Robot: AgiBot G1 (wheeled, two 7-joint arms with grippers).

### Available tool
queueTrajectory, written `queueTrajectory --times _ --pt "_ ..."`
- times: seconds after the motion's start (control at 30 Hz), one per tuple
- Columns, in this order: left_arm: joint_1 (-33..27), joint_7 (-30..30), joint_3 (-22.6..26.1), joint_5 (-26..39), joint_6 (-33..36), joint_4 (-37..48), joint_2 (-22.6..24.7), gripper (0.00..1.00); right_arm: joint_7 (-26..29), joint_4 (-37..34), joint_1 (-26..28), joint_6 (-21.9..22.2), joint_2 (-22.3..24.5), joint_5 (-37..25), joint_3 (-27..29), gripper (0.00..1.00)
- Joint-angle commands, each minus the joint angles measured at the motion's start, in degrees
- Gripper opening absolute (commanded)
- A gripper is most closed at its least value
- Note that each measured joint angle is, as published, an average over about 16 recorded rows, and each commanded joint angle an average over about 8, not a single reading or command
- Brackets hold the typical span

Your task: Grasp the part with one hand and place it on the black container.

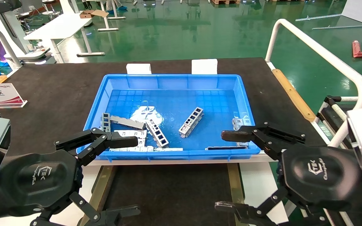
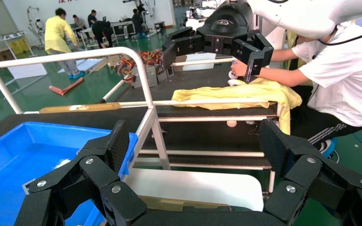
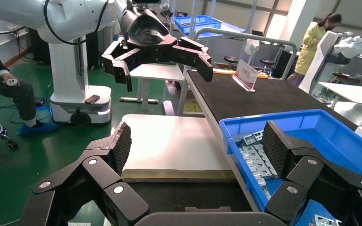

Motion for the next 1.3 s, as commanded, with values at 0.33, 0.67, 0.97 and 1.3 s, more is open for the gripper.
queueTrajectory --times 0.33,0.67,0.97,1.3 --pt "0.0 0.0 0.0 0.0 0.0 0.0 0.0 1.0 0.0 0.0 0.0 0.0 0.0 0.0 0.0 1.0" --pt "0.0 0.0 0.0 0.0 0.0 0.0 0.0 1.0 0.0 0.0 0.0 0.0 0.0 0.0 0.0 1.0" --pt "0.0 0.0 0.0 0.0 0.0 0.0 0.0 1.0 0.0 0.0 0.0 0.0 0.0 0.0 0.0 1.0" --pt "0.0 0.0 0.0 0.0 0.0 0.0 0.0 1.0 0.0 0.0 0.0 0.0 0.0 0.0 0.0 1.0"
